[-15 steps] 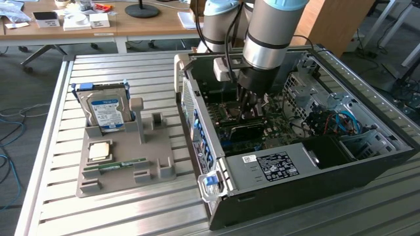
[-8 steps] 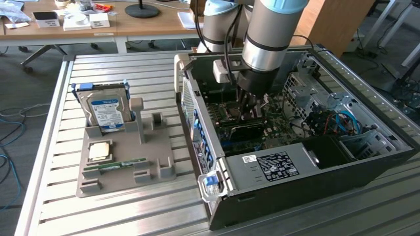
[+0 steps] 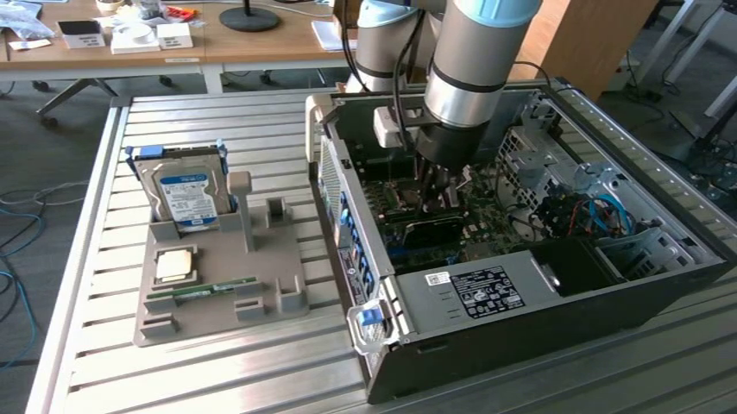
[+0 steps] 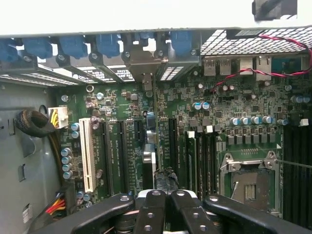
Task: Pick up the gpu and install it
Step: 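Press down on the gpu until it lock into place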
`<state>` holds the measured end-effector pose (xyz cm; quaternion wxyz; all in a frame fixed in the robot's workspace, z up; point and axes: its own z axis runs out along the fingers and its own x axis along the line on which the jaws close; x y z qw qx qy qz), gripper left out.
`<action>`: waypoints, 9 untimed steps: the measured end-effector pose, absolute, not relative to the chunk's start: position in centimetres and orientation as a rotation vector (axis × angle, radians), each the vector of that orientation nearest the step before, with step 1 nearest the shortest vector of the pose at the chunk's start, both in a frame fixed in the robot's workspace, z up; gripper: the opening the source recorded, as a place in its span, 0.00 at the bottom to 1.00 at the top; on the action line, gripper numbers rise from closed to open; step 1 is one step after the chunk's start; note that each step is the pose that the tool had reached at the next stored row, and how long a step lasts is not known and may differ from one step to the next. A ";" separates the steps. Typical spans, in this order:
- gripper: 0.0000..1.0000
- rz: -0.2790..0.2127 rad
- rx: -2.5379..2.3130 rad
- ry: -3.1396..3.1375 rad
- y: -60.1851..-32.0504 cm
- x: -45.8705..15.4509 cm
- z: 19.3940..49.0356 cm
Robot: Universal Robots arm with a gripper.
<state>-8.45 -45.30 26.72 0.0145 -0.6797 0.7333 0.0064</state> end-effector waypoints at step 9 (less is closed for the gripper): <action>0.11 0.020 -2.116 2.282 -45.4 -8.4 26.4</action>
